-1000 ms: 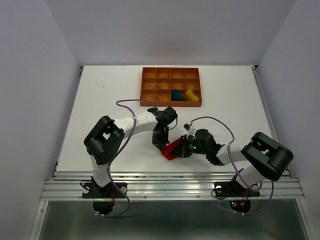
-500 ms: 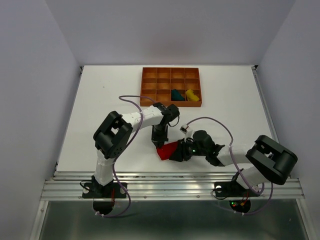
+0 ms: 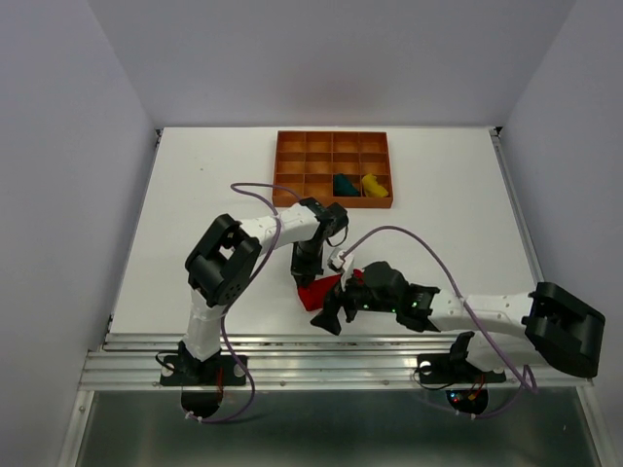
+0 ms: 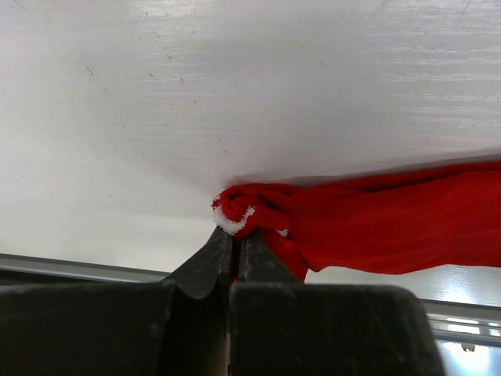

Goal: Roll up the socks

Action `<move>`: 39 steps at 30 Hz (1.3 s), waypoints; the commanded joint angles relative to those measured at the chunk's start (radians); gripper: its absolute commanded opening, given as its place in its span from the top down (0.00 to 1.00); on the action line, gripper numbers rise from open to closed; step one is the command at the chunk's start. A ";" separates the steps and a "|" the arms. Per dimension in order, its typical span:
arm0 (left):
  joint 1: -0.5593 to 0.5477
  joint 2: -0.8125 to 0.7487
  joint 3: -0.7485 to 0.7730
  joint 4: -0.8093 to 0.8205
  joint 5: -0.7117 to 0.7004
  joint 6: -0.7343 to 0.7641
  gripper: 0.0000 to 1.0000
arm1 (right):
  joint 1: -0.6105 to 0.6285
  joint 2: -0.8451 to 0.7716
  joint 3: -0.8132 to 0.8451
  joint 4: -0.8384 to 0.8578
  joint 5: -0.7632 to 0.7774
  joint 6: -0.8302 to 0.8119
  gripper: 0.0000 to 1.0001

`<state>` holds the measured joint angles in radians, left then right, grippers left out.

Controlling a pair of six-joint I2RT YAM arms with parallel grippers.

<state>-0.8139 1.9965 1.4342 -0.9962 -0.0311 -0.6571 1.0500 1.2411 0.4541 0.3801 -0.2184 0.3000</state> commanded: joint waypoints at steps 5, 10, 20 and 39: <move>0.001 0.019 0.026 -0.033 -0.029 0.008 1.00 | 0.129 0.081 0.132 -0.082 0.166 -0.168 0.00; -0.001 0.019 0.023 -0.028 -0.016 0.014 1.00 | 0.211 0.158 0.211 -0.142 0.295 -0.246 0.00; -0.001 0.021 0.022 -0.021 -0.024 0.020 1.00 | 0.255 0.322 0.366 -0.259 0.378 -0.387 0.00; -0.001 0.013 0.006 -0.013 -0.004 0.033 1.00 | 0.255 0.460 0.429 -0.351 0.511 -0.360 0.06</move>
<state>-0.8139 1.9999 1.4387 -0.9974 -0.0219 -0.6361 1.3033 1.6630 0.8463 0.0860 0.2359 -0.0738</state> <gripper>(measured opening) 0.055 0.956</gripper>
